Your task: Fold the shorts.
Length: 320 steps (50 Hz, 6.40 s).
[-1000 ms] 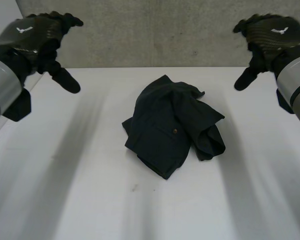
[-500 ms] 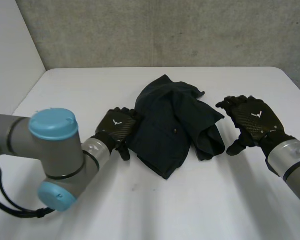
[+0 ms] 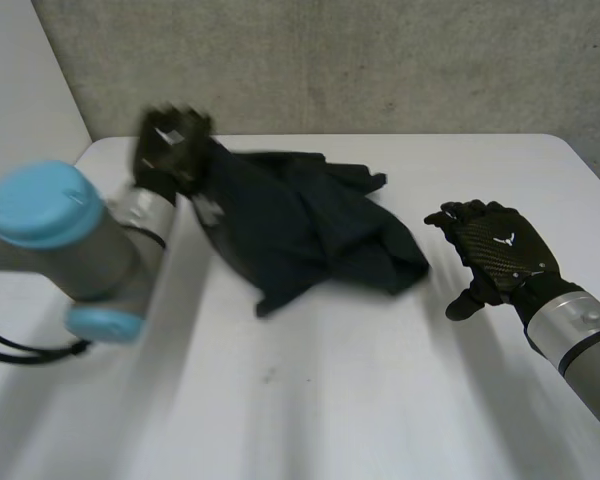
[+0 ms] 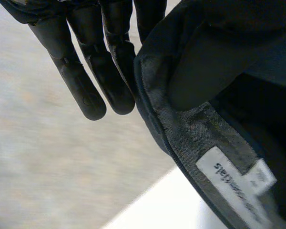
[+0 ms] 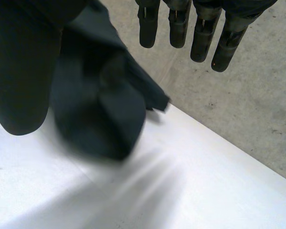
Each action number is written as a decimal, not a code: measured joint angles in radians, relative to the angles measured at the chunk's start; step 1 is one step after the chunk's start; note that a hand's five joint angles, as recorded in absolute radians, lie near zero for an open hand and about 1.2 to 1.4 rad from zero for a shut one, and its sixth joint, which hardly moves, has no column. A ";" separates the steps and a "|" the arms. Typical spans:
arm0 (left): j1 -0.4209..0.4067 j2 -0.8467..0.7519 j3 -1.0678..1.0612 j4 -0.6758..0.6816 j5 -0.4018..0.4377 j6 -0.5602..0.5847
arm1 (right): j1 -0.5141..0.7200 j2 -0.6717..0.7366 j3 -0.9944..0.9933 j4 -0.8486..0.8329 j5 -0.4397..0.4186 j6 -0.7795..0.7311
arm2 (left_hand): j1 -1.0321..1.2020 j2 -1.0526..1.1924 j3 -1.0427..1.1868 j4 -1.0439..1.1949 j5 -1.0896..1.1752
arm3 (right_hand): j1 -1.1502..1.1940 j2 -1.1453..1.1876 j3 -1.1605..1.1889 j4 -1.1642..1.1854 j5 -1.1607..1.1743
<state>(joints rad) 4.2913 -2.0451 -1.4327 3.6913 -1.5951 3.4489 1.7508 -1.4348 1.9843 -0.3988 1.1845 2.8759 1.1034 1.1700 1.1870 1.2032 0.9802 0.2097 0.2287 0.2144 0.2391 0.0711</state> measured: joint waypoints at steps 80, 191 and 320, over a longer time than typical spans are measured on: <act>-0.065 0.317 -0.388 -0.172 0.077 0.012 | 0.159 0.294 -0.215 0.168 0.198 -0.156 | -0.868 -0.944 -0.947 -0.973 -0.929 | 0.750 0.901 0.897 0.876 0.838; -0.091 0.635 -0.221 -0.261 0.072 -0.045 | 0.183 -0.109 -0.645 0.512 0.157 -0.023 | -0.270 -0.305 -0.318 -0.337 -0.285 | 0.769 0.946 0.951 0.953 0.897; -0.193 0.243 -0.315 -0.199 -0.027 0.171 | 0.139 0.229 -0.370 0.297 0.125 -0.220 | 0.022 0.031 0.006 -0.004 0.029 | 0.229 0.305 0.325 0.302 0.304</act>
<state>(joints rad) 4.0981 -1.8021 -1.7482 3.4925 -1.6224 3.6194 1.8895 -1.2058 1.6140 -0.1021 1.3092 2.6558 1.1253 1.2014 1.1933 1.1993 1.0096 0.4385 0.5337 0.5391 0.5407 0.3747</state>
